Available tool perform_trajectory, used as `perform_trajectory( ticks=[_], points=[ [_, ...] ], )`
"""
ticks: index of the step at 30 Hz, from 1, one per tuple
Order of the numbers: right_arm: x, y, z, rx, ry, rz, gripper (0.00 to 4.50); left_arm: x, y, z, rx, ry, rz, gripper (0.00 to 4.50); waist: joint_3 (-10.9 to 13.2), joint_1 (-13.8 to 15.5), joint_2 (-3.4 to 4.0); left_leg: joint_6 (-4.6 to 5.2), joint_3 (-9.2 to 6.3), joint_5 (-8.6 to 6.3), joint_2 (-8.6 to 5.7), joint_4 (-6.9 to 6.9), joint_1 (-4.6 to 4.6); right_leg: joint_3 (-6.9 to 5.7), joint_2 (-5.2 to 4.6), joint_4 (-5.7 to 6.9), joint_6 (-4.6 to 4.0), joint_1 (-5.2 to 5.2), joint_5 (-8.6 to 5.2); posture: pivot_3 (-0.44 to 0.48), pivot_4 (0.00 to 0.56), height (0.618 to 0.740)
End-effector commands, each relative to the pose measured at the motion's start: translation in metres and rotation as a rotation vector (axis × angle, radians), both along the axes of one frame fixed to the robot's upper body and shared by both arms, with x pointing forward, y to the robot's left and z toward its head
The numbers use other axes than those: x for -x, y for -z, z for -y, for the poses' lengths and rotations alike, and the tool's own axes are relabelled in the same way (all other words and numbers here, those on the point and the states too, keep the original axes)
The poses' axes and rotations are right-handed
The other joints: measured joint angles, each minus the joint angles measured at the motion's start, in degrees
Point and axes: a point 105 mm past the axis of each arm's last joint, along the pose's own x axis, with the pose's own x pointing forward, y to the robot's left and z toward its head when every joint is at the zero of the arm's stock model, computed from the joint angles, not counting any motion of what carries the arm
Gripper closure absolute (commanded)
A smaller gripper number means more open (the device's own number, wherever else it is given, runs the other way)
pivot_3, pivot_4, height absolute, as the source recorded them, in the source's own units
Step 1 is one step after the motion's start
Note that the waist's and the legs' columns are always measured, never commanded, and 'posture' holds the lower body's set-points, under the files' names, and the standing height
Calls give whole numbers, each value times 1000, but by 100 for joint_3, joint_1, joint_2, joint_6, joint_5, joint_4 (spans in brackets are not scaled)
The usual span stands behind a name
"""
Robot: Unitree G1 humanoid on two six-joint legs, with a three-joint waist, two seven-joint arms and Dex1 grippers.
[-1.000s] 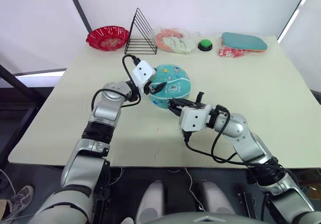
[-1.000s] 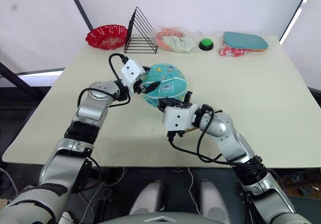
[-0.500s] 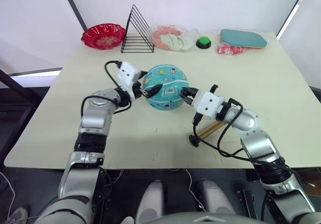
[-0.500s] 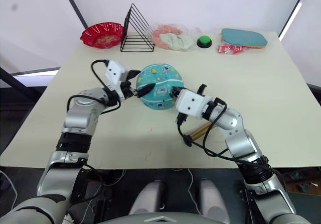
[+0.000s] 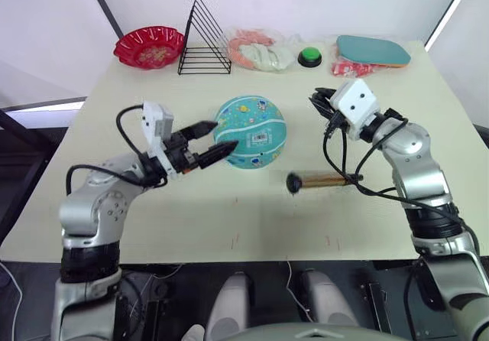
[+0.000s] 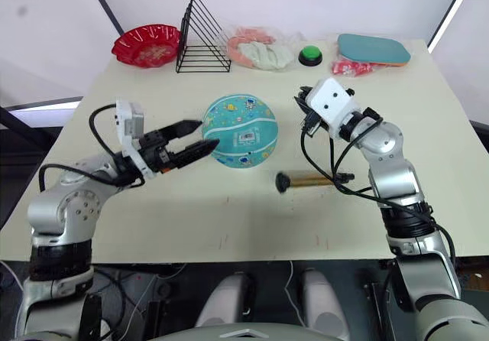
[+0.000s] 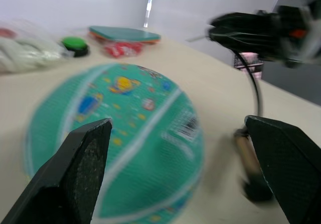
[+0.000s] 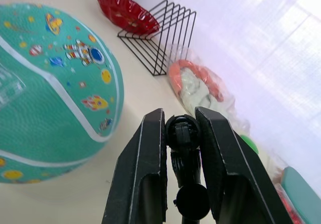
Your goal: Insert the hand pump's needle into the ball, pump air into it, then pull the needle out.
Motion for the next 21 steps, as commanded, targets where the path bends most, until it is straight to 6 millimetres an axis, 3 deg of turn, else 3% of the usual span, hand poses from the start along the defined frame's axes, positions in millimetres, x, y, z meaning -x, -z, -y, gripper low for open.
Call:
perform_trajectory(
  ticks=[1,4,10,21],
  points=[
    [-4,-16,6,17,6,69,4086,13,-7,5,-11,30,43,0,1,5,0,0,0,0,0,0,-1,-2,0,0,0,0,0,0,150,740],
    [-7,-16,7,33,4,69,4086,16,-2,7,-12,27,35,0,2,-4,0,0,4,0,-3,2,3,3,-2,5,1,0,1,0,150,740],
    [-5,20,-9,132,-78,-53,4086,19,13,10,-26,7,20,0,2,-11,0,0,7,0,-3,3,12,4,1,11,0,4,1,0,150,740],
    [28,45,-32,192,-263,-189,4086,27,23,6,-51,3,9,0,2,1,1,0,3,0,-2,4,11,3,-1,11,0,4,1,0,150,740]
  ],
)
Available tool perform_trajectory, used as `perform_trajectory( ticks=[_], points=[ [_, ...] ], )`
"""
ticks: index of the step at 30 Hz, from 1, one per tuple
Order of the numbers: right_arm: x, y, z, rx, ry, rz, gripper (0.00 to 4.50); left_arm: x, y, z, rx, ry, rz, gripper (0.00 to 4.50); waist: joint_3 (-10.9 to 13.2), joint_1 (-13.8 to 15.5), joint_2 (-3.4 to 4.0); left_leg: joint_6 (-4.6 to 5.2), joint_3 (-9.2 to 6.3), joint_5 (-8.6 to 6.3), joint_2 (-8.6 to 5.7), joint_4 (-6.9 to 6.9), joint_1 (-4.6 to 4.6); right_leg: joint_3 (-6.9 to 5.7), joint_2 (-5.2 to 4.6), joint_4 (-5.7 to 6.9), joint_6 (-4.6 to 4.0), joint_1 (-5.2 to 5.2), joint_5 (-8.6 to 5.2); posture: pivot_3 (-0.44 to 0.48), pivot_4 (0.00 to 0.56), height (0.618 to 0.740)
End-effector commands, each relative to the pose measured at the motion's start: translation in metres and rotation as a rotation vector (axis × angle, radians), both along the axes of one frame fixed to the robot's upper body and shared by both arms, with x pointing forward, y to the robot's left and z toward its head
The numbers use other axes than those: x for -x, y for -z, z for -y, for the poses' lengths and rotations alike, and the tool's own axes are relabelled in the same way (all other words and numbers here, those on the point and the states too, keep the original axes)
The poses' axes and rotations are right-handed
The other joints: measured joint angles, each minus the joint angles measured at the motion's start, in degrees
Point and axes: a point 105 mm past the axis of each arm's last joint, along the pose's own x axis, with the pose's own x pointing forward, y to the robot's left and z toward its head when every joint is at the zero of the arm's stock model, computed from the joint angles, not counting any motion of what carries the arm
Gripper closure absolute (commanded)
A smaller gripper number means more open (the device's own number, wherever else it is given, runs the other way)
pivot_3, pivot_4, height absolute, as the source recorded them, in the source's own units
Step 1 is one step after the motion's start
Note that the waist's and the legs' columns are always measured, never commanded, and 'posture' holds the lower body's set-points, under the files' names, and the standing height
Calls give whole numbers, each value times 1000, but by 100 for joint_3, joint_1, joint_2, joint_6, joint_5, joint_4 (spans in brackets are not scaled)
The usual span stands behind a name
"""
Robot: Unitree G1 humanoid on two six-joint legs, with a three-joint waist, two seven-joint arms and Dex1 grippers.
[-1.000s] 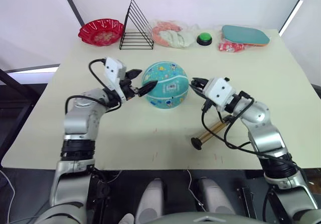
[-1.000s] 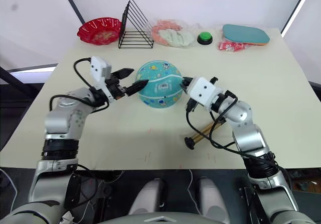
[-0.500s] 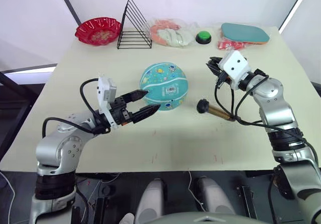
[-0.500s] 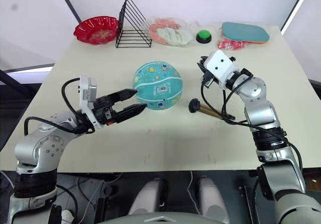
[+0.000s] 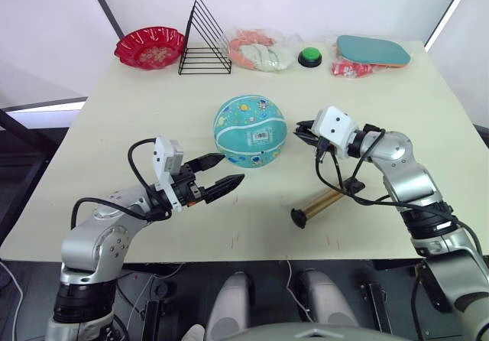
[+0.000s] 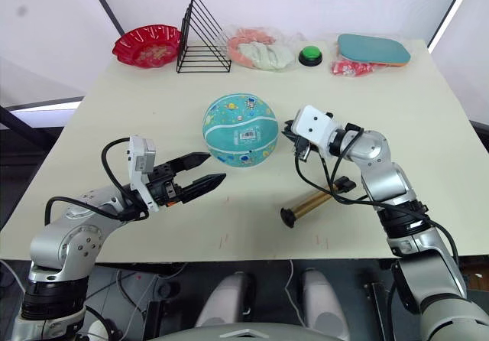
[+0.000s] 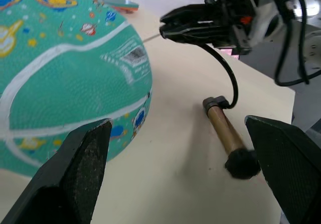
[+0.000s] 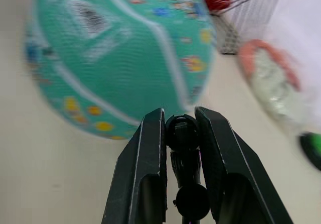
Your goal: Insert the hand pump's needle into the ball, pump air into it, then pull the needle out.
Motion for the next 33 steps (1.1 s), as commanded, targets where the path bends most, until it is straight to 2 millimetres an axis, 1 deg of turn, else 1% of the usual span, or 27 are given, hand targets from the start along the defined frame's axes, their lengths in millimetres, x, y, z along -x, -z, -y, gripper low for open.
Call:
perform_trajectory(
  ticks=[1,6,10,18,20,21,22,24,25,26,27,33],
  points=[
    [12,-1,-6,31,-64,-1,4086,7,-10,5,-16,33,63,0,0,-2,0,0,1,0,0,1,0,1,0,0,0,0,0,0,150,740],
    [19,14,-9,86,-102,-62,4086,12,-8,8,-19,50,56,0,0,-5,0,0,3,0,0,5,3,2,1,1,0,1,0,0,150,740],
    [25,30,-11,124,-131,-170,4086,20,-3,12,-21,73,37,0,0,-6,0,0,2,0,0,5,3,2,1,1,0,1,0,0,150,740],
    [43,32,-19,81,-182,-326,4086,25,6,10,-32,73,13,0,0,-4,0,0,-2,0,1,6,4,2,2,3,0,2,0,0,150,740],
    [49,34,-18,94,-194,-355,3019,25,8,9,-34,71,8,0,0,-1,0,0,-1,0,1,8,4,2,2,3,0,2,0,0,150,740],
    [50,34,-18,95,-195,-360,2905,25,9,9,-35,70,6,0,0,3,0,0,-1,0,1,8,4,1,1,3,0,3,0,0,150,740],
    [51,33,-19,88,-194,-365,2264,25,9,8,-35,70,5,0,0,2,0,0,0,0,1,9,4,1,1,2,0,3,0,0,150,740],
    [53,25,-20,61,-196,-369,1227,26,11,8,-35,71,1,0,0,-2,0,0,0,0,0,9,4,2,1,2,0,3,0,0,150,740],
    [54,22,-21,49,-197,-370,908,26,11,8,-35,71,-1,0,0,-2,0,0,0,0,0,9,4,2,1,3,0,3,0,0,150,740],
    [56,18,-22,40,-202,-371,401,27,12,8,-36,72,-2,0,0,-6,0,0,0,0,0,9,4,2,2,4,0,3,0,0,150,740],
    [57,15,-22,30,-207,-370,49,27,12,7,-36,72,-3,0,0,-10,0,0,-1,0,1,9,4,2,3,4,0,2,0,0,150,740],
    [70,-4,-23,-56,-256,-419,49,29,14,6,-37,70,-12,0,0,-8,0,0,-1,0,2,9,4,2,3,3,0,3,-1,0,150,740]
  ],
)
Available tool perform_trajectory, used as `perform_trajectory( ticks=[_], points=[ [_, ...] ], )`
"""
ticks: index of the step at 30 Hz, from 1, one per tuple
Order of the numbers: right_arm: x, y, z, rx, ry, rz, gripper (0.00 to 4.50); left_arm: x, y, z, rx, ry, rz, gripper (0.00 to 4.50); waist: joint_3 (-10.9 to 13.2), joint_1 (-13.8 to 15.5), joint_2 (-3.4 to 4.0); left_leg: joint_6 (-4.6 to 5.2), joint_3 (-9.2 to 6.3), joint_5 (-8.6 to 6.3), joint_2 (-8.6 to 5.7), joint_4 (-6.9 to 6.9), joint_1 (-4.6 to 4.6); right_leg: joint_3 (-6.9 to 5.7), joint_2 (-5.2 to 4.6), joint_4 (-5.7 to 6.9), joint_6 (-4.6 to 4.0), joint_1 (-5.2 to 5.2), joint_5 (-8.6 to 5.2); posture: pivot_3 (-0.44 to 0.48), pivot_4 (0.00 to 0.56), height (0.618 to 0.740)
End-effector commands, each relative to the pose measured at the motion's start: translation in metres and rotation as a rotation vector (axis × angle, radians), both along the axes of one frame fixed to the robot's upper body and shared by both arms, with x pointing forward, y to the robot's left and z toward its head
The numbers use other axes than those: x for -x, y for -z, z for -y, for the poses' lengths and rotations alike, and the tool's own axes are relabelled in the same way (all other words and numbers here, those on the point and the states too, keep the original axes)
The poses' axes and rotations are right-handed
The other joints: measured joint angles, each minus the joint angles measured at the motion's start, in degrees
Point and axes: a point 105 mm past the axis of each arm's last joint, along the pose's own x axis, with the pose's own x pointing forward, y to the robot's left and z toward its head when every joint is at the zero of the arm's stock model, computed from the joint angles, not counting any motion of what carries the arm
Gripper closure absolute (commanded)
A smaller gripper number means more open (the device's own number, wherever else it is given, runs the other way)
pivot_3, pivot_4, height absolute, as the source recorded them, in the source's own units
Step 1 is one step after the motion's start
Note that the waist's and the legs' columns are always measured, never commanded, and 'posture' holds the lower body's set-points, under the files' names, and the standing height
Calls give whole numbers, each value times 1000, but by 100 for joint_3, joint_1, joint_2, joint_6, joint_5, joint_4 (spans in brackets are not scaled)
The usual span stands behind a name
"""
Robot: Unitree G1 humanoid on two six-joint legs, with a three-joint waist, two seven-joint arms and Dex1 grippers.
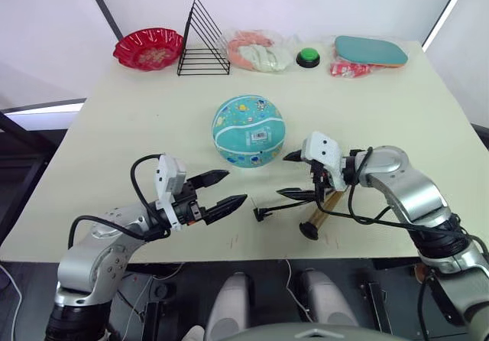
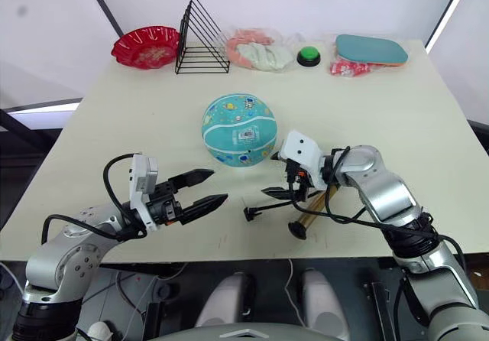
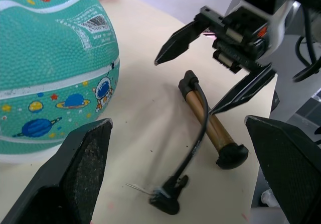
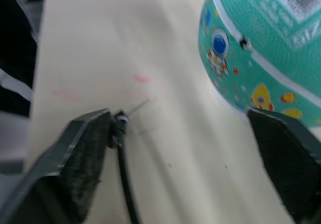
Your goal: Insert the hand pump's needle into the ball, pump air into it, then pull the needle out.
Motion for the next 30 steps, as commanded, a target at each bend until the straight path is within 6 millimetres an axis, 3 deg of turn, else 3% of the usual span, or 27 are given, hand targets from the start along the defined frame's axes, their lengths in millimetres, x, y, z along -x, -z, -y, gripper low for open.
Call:
perform_trajectory(
  ticks=[1,6,17,25,30],
  points=[
    [8,-24,3,-80,-21,16,49,4,-4,1,-12,13,29,0,0,0,0,0,0,0,0,0,0,1,-1,0,0,0,0,0,150,740],
    [12,-27,26,-135,33,44,49,8,0,-6,0,-31,9,0,0,18,0,0,3,0,-1,0,-1,-3,-1,-2,0,2,0,0,150,740],
    [35,-6,90,-151,267,47,49,25,17,-44,-27,-205,-45,0,-1,13,-1,1,13,0,1,2,3,6,0,0,4,3,-4,0,150,740],
    [75,30,173,-124,563,4,49,38,32,-79,-66,-337,-94,0,-3,53,-5,1,20,0,2,9,12,10,1,-4,8,14,-27,0,150,740],
    [88,38,193,-123,632,7,49,41,37,-89,-64,-380,-110,0,-4,-3,-6,2,36,0,11,15,31,30,13,3,7,19,-29,0,150,740]
  ],
)
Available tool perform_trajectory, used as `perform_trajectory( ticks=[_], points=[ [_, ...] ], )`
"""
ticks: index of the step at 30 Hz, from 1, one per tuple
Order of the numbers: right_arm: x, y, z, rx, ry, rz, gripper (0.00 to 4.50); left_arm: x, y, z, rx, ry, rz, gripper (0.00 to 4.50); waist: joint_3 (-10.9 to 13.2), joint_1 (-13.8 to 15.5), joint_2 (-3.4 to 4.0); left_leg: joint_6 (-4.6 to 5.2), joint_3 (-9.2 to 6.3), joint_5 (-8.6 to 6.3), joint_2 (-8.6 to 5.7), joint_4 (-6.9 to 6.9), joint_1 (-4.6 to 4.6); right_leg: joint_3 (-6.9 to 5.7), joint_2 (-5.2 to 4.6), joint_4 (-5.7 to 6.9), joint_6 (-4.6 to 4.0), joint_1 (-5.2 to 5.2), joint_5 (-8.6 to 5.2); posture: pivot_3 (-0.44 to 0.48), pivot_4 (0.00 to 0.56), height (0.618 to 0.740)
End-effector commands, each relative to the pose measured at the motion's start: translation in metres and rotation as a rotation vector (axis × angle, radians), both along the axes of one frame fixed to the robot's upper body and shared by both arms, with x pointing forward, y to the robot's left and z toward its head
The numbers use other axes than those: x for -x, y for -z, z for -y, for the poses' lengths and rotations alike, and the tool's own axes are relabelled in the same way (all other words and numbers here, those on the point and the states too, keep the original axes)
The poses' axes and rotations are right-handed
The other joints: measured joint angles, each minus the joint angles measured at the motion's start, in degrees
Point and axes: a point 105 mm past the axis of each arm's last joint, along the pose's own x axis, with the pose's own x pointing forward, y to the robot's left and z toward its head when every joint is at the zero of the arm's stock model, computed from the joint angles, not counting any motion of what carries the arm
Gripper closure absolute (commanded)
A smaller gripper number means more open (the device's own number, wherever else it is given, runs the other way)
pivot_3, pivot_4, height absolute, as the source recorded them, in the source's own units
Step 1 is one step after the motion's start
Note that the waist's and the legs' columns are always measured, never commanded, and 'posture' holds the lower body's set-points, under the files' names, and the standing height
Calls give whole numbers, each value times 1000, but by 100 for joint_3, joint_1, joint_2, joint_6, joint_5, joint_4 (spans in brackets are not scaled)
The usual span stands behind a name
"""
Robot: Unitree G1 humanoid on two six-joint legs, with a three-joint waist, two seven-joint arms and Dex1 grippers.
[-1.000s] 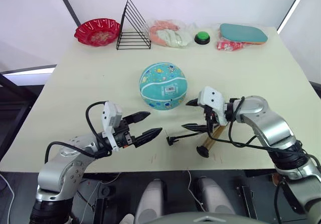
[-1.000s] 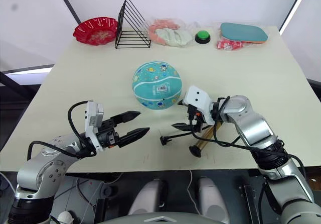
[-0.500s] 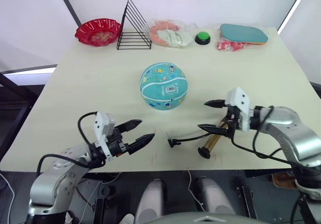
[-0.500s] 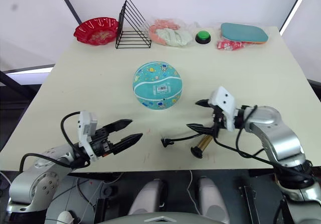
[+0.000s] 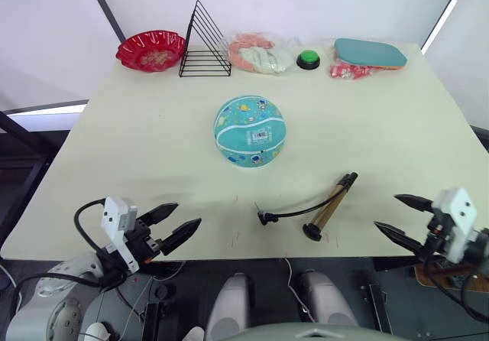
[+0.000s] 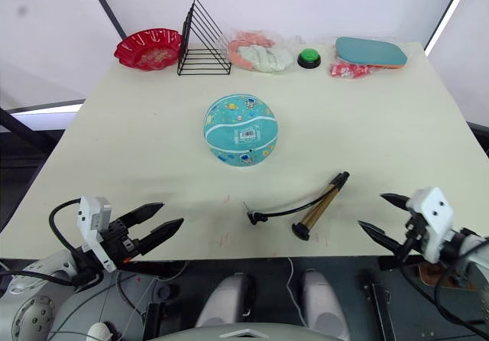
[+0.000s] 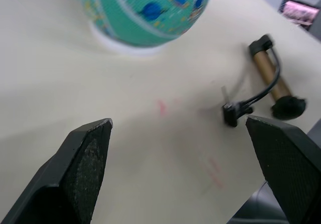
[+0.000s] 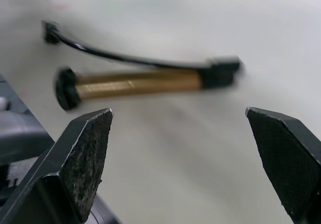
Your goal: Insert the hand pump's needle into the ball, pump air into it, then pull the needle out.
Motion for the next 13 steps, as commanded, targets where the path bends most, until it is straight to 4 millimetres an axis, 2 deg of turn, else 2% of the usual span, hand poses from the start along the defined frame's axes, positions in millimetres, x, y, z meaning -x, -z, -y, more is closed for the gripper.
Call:
perform_trajectory(
  ticks=[1,5,13],
  points=[
    [5,-8,10,7,27,64,49,3,-5,-7,-14,-22,27,0,0,-1,0,0,3,0,3,0,2,3,3,0,0,0,0,0,150,740],
    [8,-7,16,8,54,68,49,6,1,-8,-21,-28,7,0,-1,0,1,0,2,0,3,0,-3,2,4,-3,-1,-1,-1,0,150,740],
    [4,-10,6,-1,40,73,49,9,8,-9,-31,-35,-16,0,-1,8,1,0,3,-1,4,-1,-3,3,4,-3,-1,-2,-1,0,150,740]
  ],
)
